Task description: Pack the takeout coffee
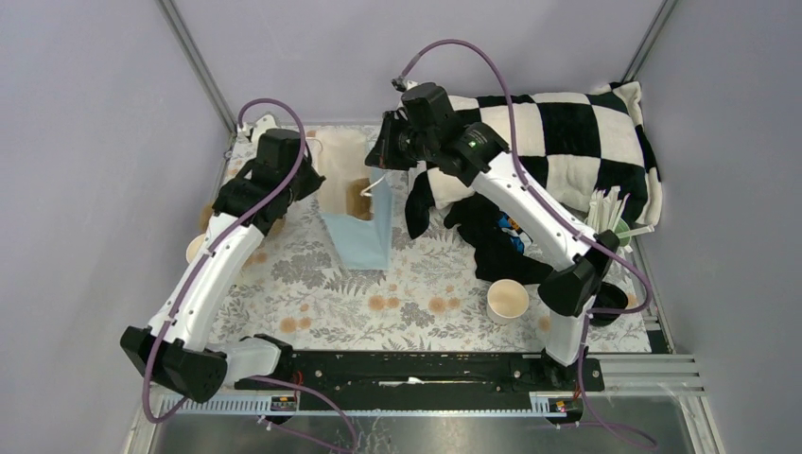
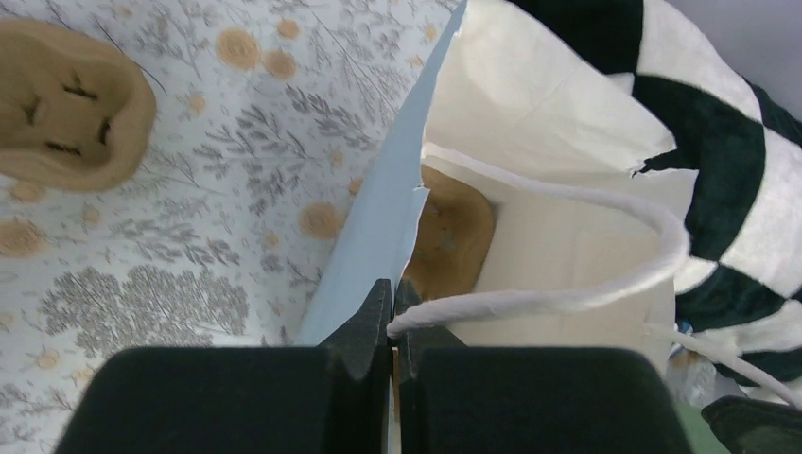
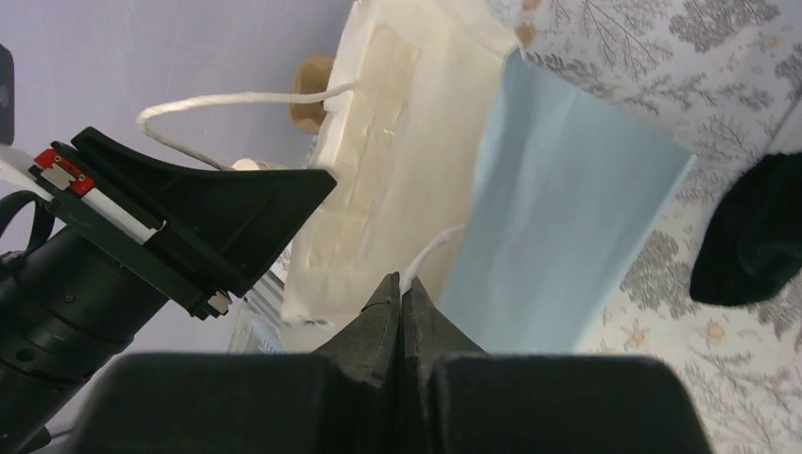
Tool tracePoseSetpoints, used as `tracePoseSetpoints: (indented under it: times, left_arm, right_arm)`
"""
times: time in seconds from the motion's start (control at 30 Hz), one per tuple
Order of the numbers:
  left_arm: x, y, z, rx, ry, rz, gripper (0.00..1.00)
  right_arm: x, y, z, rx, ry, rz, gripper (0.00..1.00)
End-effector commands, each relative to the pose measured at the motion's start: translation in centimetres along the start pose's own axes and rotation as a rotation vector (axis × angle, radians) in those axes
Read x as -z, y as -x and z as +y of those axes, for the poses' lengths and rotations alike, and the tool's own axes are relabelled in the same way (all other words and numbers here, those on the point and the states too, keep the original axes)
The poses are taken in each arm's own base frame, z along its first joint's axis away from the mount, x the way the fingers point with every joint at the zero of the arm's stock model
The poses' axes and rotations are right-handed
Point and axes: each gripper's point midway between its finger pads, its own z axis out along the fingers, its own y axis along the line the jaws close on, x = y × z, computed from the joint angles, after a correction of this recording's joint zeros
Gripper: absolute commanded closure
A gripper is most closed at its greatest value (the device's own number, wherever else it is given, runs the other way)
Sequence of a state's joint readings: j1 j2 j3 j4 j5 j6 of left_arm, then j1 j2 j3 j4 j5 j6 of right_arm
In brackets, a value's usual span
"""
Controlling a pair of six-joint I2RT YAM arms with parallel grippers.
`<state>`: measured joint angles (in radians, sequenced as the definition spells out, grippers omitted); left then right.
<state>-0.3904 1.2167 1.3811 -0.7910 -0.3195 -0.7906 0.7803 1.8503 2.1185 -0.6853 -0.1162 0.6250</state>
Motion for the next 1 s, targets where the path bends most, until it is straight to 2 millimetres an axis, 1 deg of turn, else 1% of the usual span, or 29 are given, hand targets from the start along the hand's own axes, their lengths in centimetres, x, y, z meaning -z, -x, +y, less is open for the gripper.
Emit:
tracePoseSetpoints:
  times: [0.0,0.03,0.13,0.2,0.27,0.33,0.4,0.47,0.57,0.67,0.73,0.77,0.83,0.9,0.97]
  left_arm:
    - [-0.8,4.8,-1.2,-0.004,-0.067,-0.103,1.0]
    - [-1.1,5.5,-0.8,0.007,-0.053,-0.114,1.0]
    - [-1.5,7.1,-1.4,0.008,-0.074,-0.145,1.0]
    - [-2.6,7.4,-1.4,0.026,-0.09,-0.143,1.0]
    - [-4.3,6.9,-1.0,0.049,-0.104,-0.119,1.0]
    - [-5.6,6.9,-0.5,0.066,-0.095,-0.111,1.0]
    - [-6.8,7.2,-0.2,0.064,-0.086,-0.115,1.0]
    - [-7.9,7.6,0.3,0.056,-0.074,-0.121,1.0]
    - [-9.5,7.7,1.2,0.069,-0.073,-0.102,1.0]
    - [-10.3,7.7,1.6,0.081,-0.084,-0.077,1.0]
    - [-10.4,7.5,1.3,0.074,-0.102,-0.057,1.0]
    - [-10.4,7.2,1.0,0.075,-0.119,-0.039,0.98]
    - [-10.2,6.7,0.6,0.073,-0.136,-0.006,0.88]
    - [-9.7,6.6,0.4,0.071,-0.145,0.008,0.74]
    - [-9.0,6.6,0.5,0.073,-0.142,0.008,0.57]
  right_arm:
    - [-1.5,4.3,2.2,0.031,0.085,-0.143,1.0]
    - [-2.0,4.5,2.1,0.02,0.082,-0.142,1.0]
    - [-3.5,4.9,2.2,-0.001,0.094,-0.144,1.0]
    - [-4.4,5.4,1.9,0.005,0.085,-0.164,0.99]
    - [-5.0,6.2,1.4,0.001,0.073,-0.187,0.99]
    - [-5.8,6.8,1.0,0.011,0.066,-0.207,0.96]
    - [-7.0,6.9,0.5,0.034,0.062,-0.218,0.95]
    - [-7.9,7.0,0.1,0.057,0.049,-0.216,0.91]
    - [-7.9,7.5,-0.2,0.075,0.028,-0.213,0.81]
    - [-6.7,8.0,-0.4,0.085,0.003,-0.225,0.61]
    - [-5.0,8.5,-0.6,0.088,-0.01,-0.228,0.47]
    - [-4.0,8.7,-0.8,0.103,-0.023,-0.228,0.41]
    - [-1.8,8.7,-1.3,0.142,-0.059,-0.218,0.28]
    - [1.8,8.9,-2.0,0.202,-0.117,-0.222,0.21]
    - [5.0,8.3,-3.2,0.257,-0.181,-0.206,0.17]
